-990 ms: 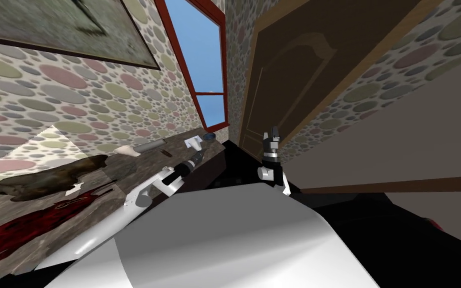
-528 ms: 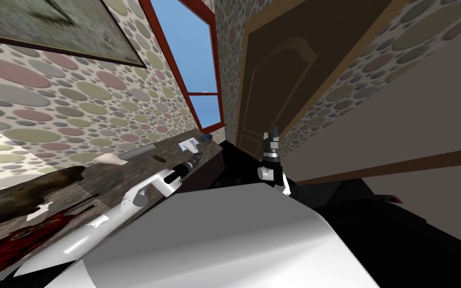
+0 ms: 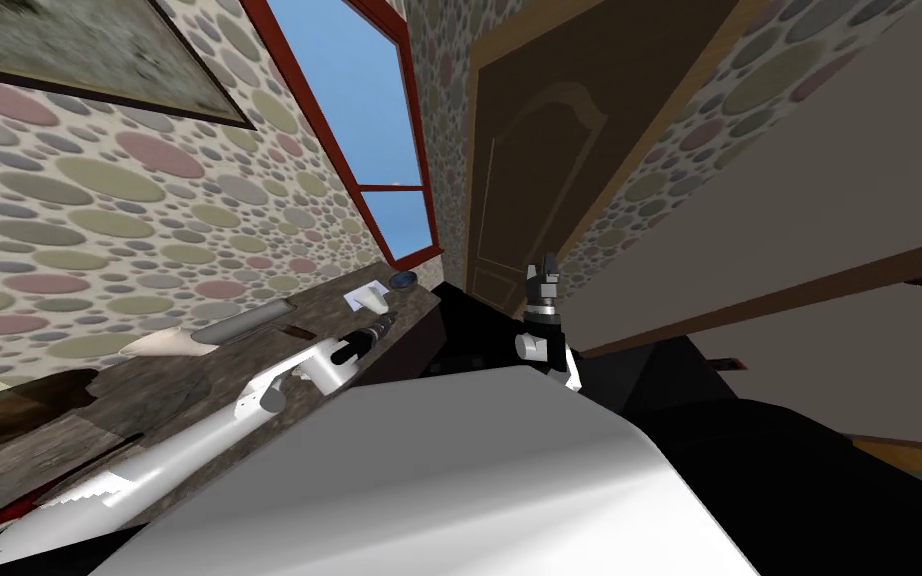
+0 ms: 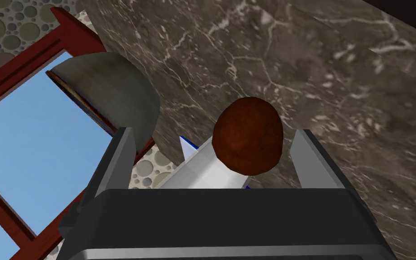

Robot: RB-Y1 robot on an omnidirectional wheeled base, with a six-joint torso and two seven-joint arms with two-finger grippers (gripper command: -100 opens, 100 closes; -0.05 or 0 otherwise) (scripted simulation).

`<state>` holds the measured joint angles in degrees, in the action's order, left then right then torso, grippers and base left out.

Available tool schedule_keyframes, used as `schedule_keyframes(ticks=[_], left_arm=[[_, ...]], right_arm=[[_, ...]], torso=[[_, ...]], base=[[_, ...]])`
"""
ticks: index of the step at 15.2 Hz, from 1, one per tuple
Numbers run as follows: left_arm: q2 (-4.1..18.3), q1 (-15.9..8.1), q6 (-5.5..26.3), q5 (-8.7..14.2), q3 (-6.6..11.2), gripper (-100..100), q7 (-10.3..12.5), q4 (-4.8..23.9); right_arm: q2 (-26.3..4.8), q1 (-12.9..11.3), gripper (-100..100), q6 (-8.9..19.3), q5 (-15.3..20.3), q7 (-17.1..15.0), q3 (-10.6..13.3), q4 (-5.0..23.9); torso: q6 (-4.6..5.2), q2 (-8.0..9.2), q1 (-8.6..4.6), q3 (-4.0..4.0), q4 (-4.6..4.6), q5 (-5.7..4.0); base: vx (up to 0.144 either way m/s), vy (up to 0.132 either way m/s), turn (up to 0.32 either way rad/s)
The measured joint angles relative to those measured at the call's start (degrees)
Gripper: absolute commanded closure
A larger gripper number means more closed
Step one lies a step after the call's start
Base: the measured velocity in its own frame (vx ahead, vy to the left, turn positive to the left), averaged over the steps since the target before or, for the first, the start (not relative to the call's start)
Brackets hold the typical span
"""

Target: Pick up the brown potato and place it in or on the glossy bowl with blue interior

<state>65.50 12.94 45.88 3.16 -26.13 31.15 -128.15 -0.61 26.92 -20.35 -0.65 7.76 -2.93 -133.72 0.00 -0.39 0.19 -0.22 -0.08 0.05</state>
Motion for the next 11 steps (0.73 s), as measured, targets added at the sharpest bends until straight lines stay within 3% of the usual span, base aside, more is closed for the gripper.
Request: schedule_keyframes(ticks=[4, 8, 11], left_arm=[[2.6, -1.6, 4.1, 0.9, -1.53, -100, 1.2, 1.9], [5.5, -1.7, 7.7, 1.1, -2.35, -100, 2.7, 2.8], [4.9, -1.9, 7.4, 1.1, -2.17, -100, 2.3, 4.2]], right_arm=[[0.0, 0.0, 0, 0.0, 0.0, 0.0, 0.0, 0.0], [0.0, 0.0, 0, 0.0, 0.0, 0.0, 0.0, 0.0], [0.0, 0.0, 0, 0.0, 0.0, 0.0, 0.0, 0.0]], torso=[[0.00, 0.00, -0.01, 0.00, 0.00, -0.01], [0.00, 0.02, -0.04, 0.01, 0.01, -0.01], [-0.02, 0.08, -0.12, 0.05, 0.02, -0.02]], base=[[0.025, 0.022, -0.165], [0.018, 0.017, -0.119], [0.002, -0.004, -0.040]])
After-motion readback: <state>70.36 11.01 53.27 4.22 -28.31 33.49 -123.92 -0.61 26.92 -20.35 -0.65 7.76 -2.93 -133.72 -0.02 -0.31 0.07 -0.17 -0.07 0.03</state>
